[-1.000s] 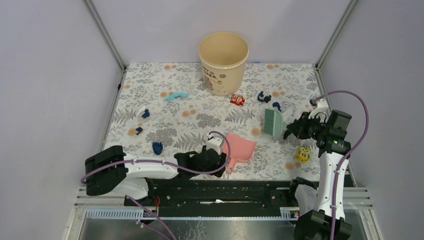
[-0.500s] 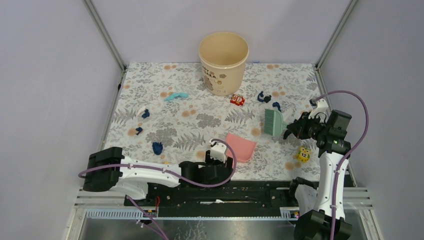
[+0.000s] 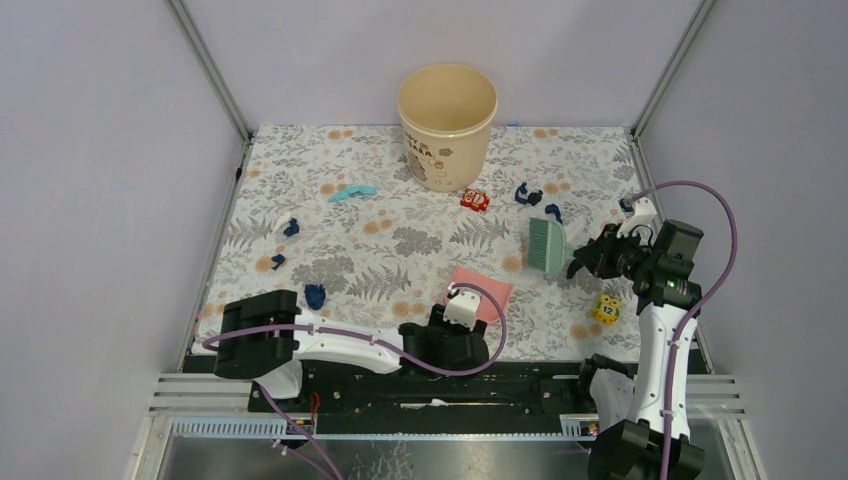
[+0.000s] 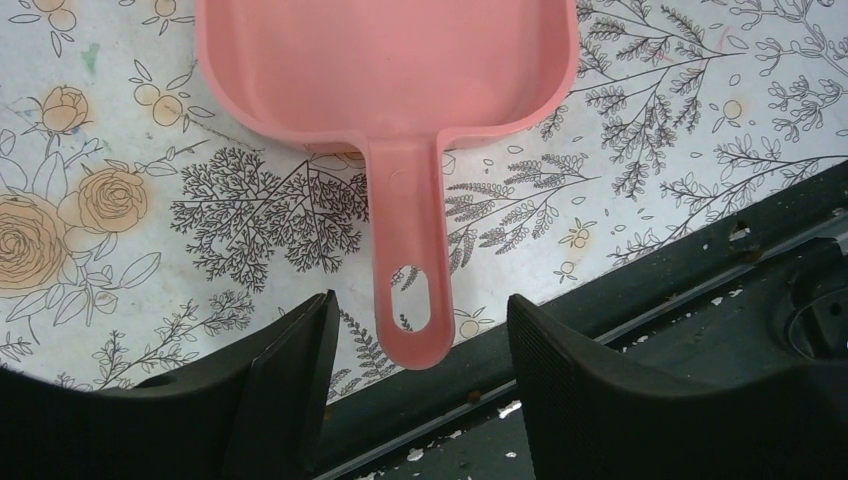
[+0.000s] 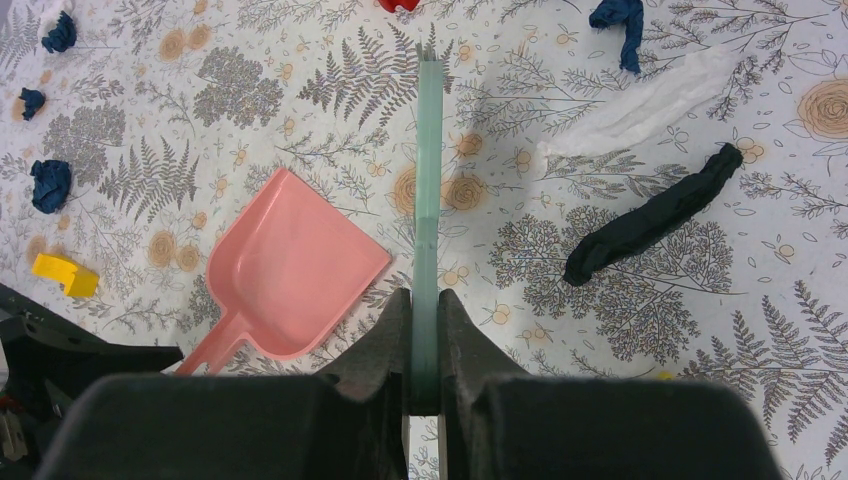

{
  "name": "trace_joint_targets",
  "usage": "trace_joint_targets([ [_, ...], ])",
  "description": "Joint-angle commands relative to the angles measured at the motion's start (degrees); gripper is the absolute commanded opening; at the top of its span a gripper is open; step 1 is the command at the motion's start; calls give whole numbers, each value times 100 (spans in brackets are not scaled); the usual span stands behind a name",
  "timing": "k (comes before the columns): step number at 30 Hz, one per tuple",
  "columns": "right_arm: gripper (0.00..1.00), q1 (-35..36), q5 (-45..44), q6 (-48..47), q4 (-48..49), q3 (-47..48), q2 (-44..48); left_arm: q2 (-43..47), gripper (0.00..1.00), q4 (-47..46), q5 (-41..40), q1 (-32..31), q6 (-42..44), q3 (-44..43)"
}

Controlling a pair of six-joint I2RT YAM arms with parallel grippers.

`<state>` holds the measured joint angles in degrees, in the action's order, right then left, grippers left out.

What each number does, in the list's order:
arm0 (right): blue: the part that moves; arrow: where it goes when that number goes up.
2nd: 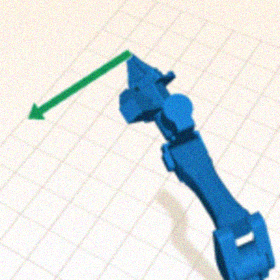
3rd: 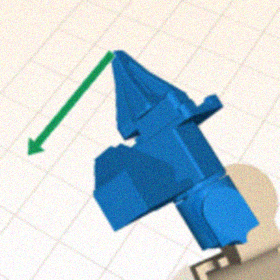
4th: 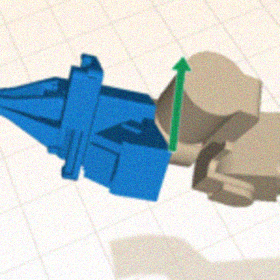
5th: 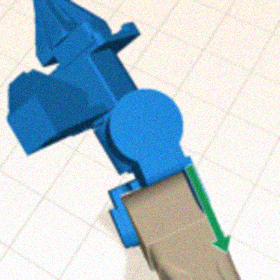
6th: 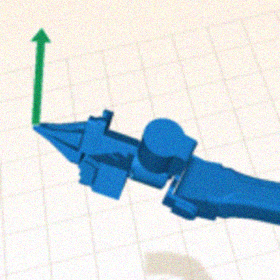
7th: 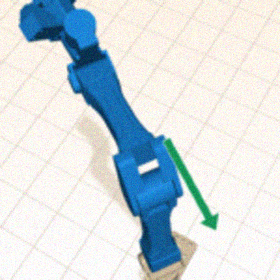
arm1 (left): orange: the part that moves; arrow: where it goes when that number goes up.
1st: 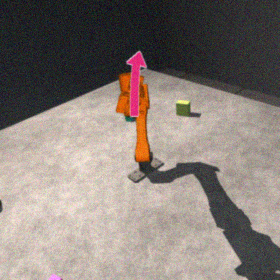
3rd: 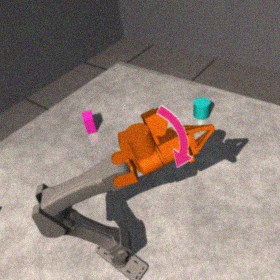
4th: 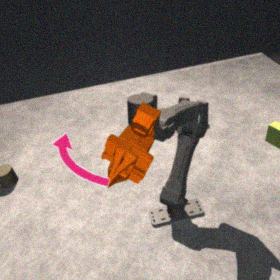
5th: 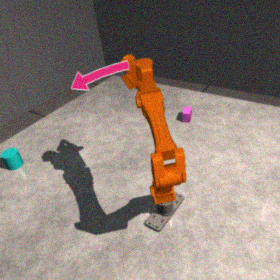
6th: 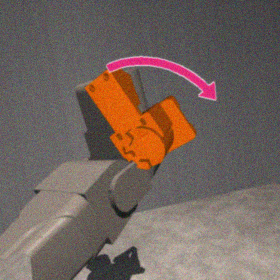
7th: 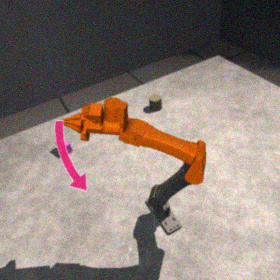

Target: Sweep away the paper scraps from the table

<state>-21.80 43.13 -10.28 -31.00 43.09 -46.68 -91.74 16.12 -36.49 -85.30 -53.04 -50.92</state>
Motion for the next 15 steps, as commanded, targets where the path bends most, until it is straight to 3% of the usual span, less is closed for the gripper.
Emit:
trace_joint_targets([
  [1,0,-17,182,-70,51,103,20,18,66,-268,-162,-3,10,-40],
  [8,0,-17,191,-79,39,107,36,40,55,-705,215,337,359,181],
  [15,0,-16,195,-88,23,112,53,-144,57,-691,576,538,510,187],
])
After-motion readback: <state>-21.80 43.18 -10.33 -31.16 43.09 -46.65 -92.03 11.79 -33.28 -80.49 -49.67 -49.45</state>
